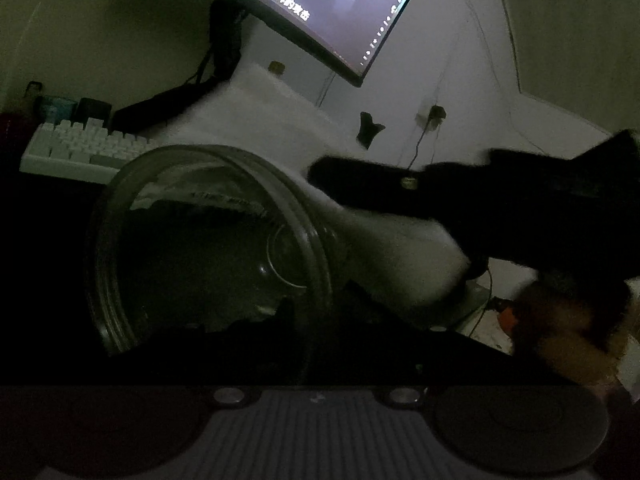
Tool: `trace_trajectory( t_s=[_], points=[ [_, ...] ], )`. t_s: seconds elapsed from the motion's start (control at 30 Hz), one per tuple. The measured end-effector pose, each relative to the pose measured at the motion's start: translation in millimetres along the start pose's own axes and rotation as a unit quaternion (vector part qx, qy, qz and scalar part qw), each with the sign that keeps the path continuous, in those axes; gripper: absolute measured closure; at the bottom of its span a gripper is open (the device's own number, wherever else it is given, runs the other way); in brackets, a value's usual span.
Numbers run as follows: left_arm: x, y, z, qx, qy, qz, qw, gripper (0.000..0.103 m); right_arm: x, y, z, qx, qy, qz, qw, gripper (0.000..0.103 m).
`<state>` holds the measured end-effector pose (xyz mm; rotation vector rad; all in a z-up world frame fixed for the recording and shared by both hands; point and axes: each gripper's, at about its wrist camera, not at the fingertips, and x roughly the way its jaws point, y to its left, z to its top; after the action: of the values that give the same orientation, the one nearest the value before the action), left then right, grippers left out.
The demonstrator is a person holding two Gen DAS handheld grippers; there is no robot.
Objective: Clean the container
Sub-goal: 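Wipe the jar's outer wall with the right tool's tissue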
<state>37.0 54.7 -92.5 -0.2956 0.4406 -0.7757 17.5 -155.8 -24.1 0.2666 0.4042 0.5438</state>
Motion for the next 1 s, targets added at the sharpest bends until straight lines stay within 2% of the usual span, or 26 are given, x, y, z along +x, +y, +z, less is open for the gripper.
trace_trajectory(
  t_s=[0.07,0.1,0.13,0.23,0.33,0.37,0.4,0.5,0.6,0.63,0.73,0.83,0.93,1.0],
  points=[
    [-0.4,0.6,-1.2,0.0,0.001,0.0,1.0,0.08,3.5,-21.1,7.3,0.028,-0.003,-0.042,0.999,0.099],
    [-0.6,1.3,-1.5,-0.003,0.002,-0.001,1.0,0.08,5.5,-29.3,9.6,0.046,-0.001,-0.059,0.997,0.095],
    [-0.9,2.0,-1.8,-0.005,0.002,-0.002,1.0,0.08,6.4,-33.0,10.0,0.058,-0.001,-0.066,0.996,0.095],
    [-0.3,2.0,-0.1,-0.012,0.003,0.002,0.9999,0.078,2.0,-10.6,2.8,0.019,-0.012,-0.049,0.999,0.095],
    [3.4,1.8,3.1,-0.017,0.003,0.002,0.9998,0.077,-1.0,16.5,-7.2,-0.004,0.013,0.051,0.999,0.095],
    [4.3,2.0,3.7,-0.018,0.003,0.003,0.9998,0.077,-1.6,26.2,-10.8,-0.018,0.021,0.076,0.997,0.095],
    [5.1,2.2,4.3,-0.019,0.003,0.004,0.9998,0.077,-2.2,34.0,-13.4,-0.037,0.023,0.082,0.996,0.095],
    [2.6,3.2,5.4,-0.02,0.004,0.009,0.9997,0.077,-1.0,27.5,-10.8,-0.045,0.015,0.04,0.998,0.099],
    [0.3,8.1,6.4,-0.029,0.0,0.008,0.9995,0.077,-1.4,-0.1,-5.0,0.002,0.005,-0.019,1.0,0.099],
    [0.2,9.7,6.5,-0.035,-0.003,0.006,0.9994,0.077,-1.2,-7.6,-3.5,0.018,0.006,-0.023,1.0,0.098],
    [2.1,9.1,5.2,-0.031,-0.009,0.009,0.9994,0.077,-1.6,-1.4,-8.2,0.011,0.011,0.023,1.0,0.097],
    [2.5,8.8,5.4,-0.03,-0.008,0.009,0.9995,0.077,-1.9,23.5,-16.1,-0.036,0.015,0.067,0.997,0.097],
    [0.5,9.4,4.3,-0.03,-0.008,0.005,0.9995,0.077,-1.8,24.3,-16.2,-0.043,0.015,0.068,0.997,0.099],
    [0.3,10.4,4.6,-0.032,-0.009,0.003,0.9995,0.077,-2.6,10.3,-12.9,-0.026,0.008,0.042,0.999,0.099]
  ],
)
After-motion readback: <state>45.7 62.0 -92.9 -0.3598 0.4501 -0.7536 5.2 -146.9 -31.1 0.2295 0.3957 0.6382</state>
